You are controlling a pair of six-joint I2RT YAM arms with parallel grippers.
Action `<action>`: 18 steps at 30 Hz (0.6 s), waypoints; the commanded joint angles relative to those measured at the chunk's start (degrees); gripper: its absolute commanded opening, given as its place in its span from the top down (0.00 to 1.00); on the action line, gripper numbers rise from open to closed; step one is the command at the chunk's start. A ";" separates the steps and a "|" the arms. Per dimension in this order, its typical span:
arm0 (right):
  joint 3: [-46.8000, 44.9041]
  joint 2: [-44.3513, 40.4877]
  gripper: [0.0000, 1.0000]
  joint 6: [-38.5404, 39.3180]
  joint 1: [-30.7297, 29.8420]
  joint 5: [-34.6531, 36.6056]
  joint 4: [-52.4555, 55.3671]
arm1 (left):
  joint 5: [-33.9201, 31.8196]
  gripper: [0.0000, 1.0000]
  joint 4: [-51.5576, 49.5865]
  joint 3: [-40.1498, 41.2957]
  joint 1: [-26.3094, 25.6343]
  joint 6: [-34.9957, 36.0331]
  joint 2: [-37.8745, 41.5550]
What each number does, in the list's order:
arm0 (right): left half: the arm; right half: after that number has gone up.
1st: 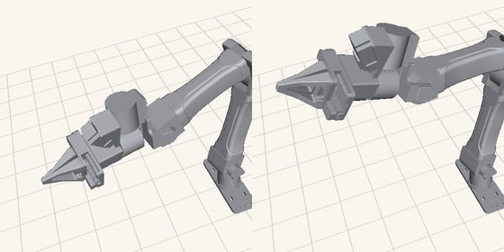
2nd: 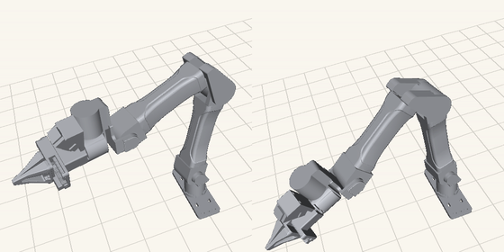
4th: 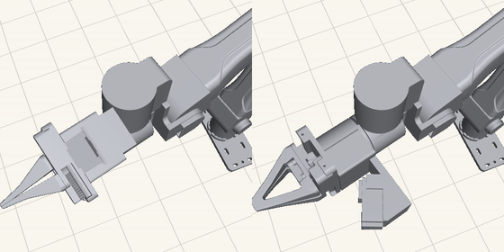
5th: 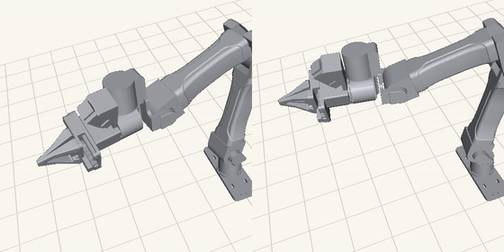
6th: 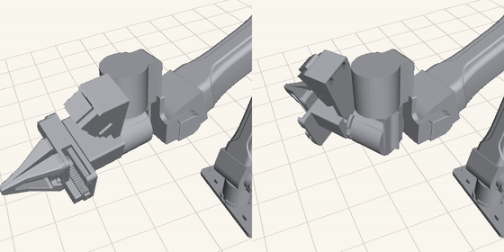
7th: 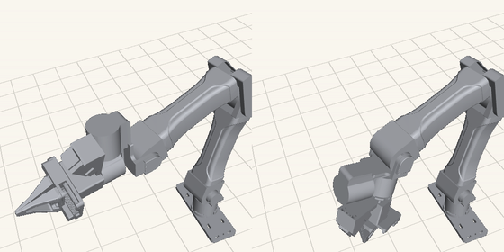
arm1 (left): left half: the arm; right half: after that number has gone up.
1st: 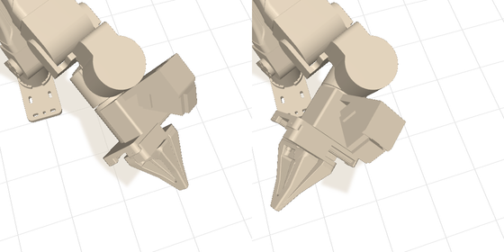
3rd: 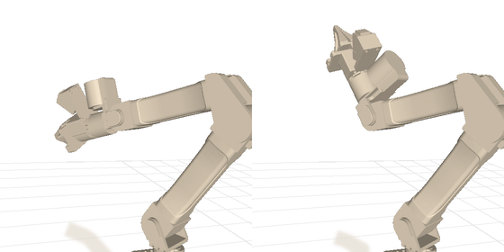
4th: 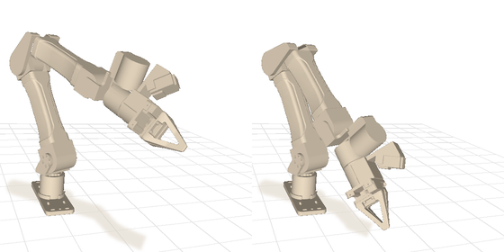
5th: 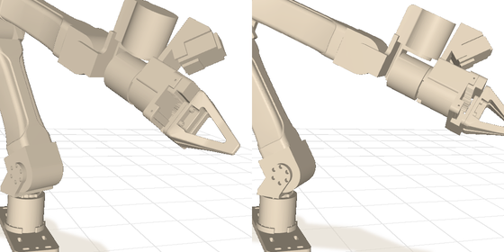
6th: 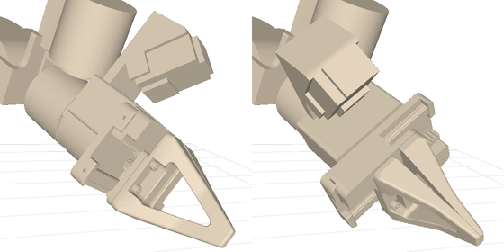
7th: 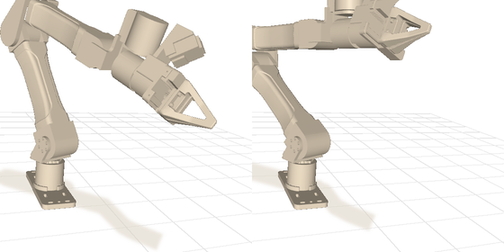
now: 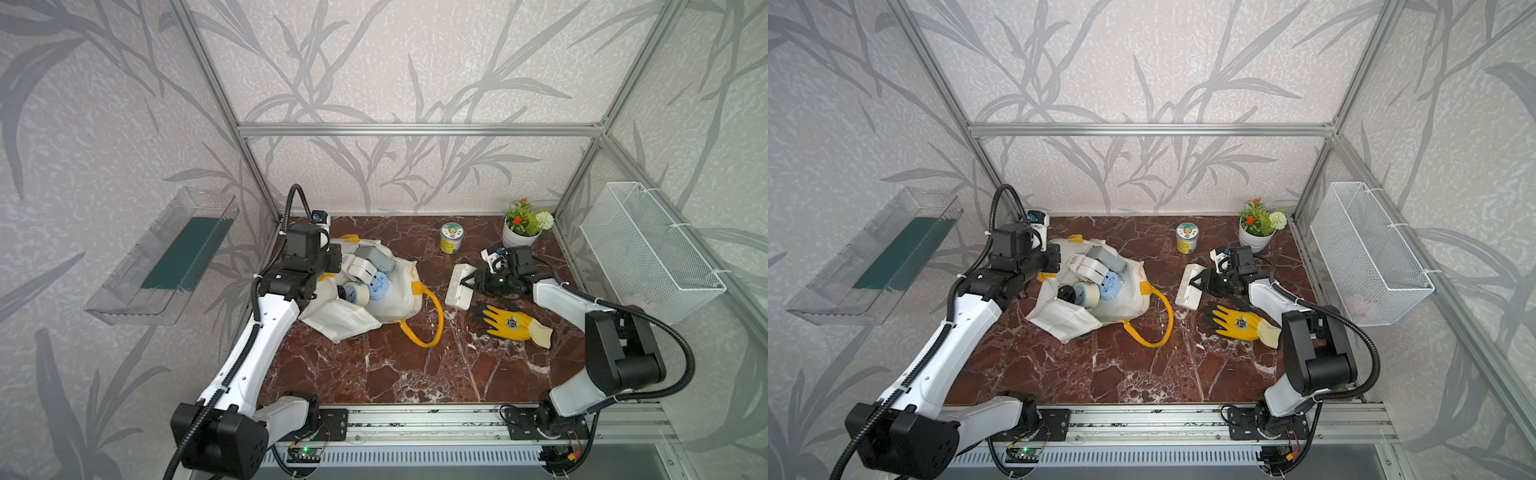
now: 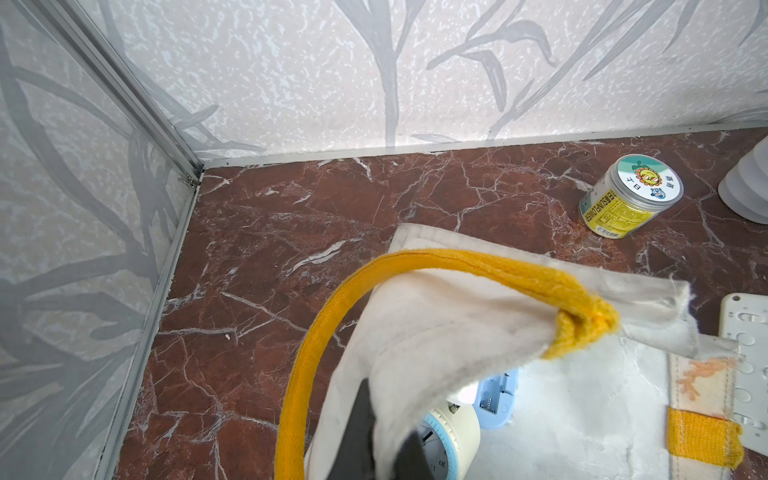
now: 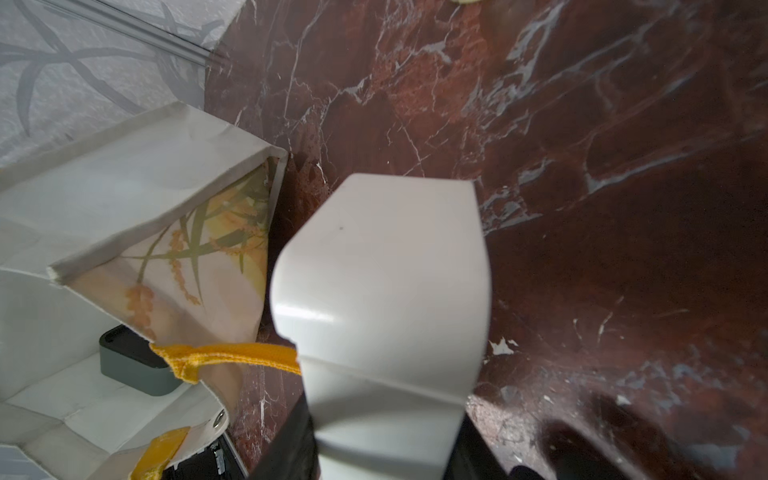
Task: Take the alarm clock out of the canvas bag
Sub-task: Place the alarm at the center of the board.
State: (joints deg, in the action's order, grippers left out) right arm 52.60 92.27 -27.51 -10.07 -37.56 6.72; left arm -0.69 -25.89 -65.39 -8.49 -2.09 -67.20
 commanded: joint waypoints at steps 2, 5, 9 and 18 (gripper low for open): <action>4.16 2.64 0.76 3.64 -1.07 -1.85 1.59 | 0.53 1.00 8.02 -0.88 0.54 1.33 2.25; 5.86 5.09 0.76 5.29 -1.36 -1.93 3.24 | 0.81 1.00 8.57 -1.10 0.89 2.13 1.94; 7.52 7.81 0.76 7.47 -1.36 -1.37 4.97 | 4.00 1.00 8.16 -2.00 2.00 3.27 1.73; 10.83 11.07 0.66 10.46 -1.36 0.21 8.94 | 9.34 1.00 8.77 -2.29 2.85 2.97 1.28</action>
State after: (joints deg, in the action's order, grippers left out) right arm 62.37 101.75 -19.59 -11.33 -38.92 12.80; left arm 5.76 -25.63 -65.28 -5.96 -0.38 -67.26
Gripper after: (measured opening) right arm 0.415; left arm 0.061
